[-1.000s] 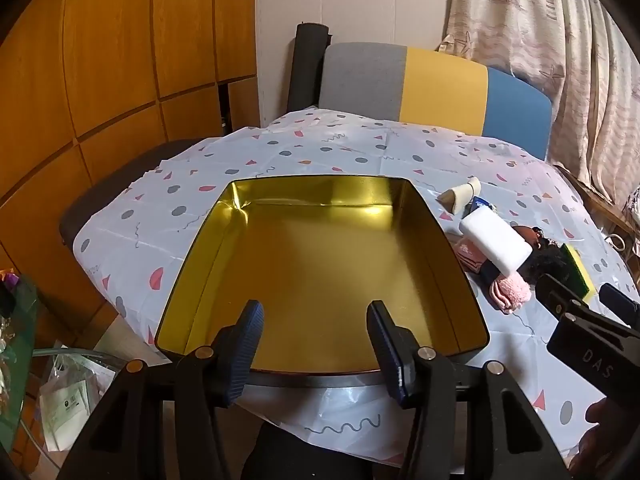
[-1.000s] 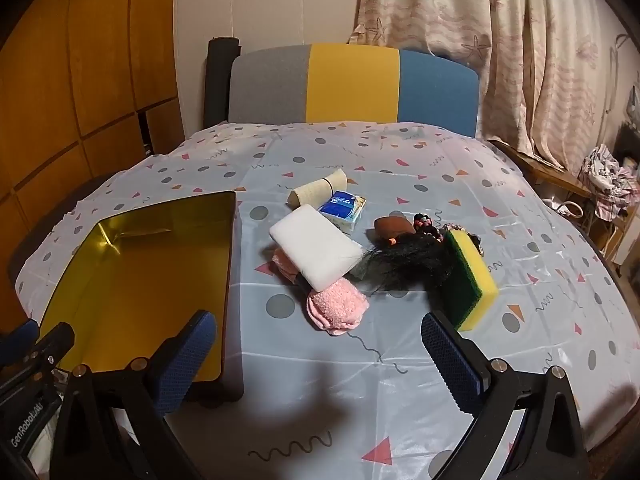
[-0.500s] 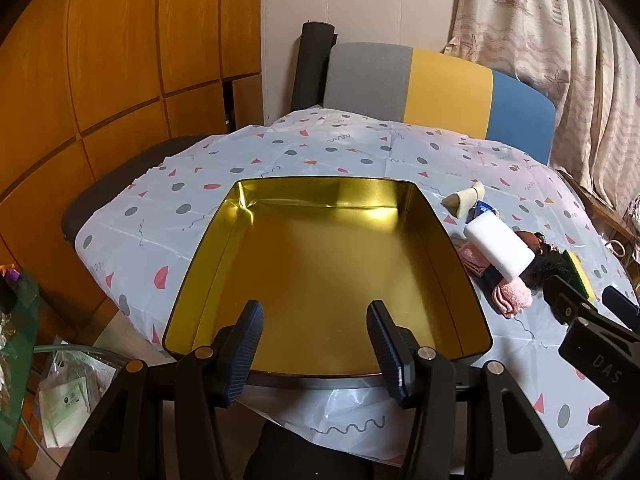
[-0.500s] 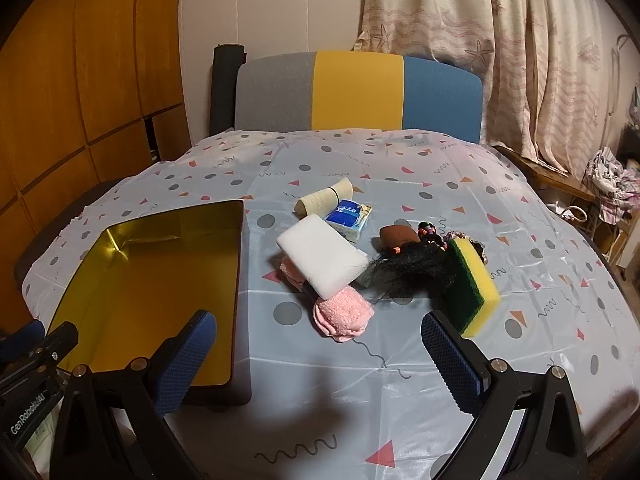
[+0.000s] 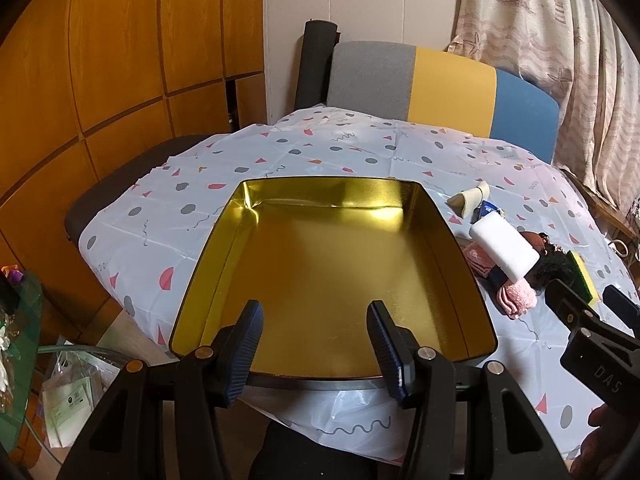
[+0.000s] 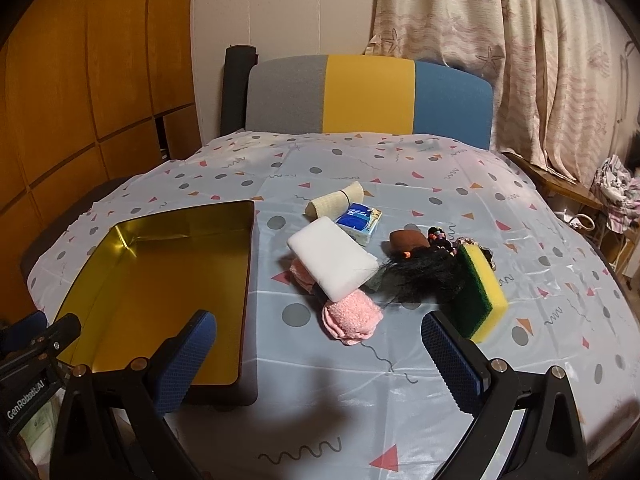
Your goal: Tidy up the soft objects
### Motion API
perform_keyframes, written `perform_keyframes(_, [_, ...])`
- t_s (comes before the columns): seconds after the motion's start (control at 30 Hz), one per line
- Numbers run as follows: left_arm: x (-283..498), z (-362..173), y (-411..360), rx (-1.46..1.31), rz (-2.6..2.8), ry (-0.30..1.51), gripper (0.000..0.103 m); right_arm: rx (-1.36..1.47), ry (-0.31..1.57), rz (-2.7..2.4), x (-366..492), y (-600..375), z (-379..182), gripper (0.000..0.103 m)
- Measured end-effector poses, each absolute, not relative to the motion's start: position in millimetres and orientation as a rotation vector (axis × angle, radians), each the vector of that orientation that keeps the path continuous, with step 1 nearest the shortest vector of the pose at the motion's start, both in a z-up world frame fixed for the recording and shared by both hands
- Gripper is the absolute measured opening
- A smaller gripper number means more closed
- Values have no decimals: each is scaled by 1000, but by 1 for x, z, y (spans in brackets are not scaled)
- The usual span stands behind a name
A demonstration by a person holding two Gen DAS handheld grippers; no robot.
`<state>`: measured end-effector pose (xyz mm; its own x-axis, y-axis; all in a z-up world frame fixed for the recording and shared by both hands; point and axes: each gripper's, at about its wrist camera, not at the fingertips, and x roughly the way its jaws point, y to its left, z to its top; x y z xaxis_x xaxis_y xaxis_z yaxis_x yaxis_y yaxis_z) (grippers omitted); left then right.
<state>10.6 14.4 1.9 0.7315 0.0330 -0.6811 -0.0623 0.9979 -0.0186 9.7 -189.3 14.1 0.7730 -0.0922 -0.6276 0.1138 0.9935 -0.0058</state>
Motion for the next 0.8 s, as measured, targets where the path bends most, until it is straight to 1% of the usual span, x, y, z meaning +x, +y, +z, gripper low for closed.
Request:
perform_keyframes(0.47, [24, -4, 5, -24, 12, 788, 54, 27, 704, -94, 23, -199, 5, 103])
perform_keyframes(0.8, [29, -3, -5, -38, -52, 802, 55, -18, 693, -90, 29, -221, 11, 103])
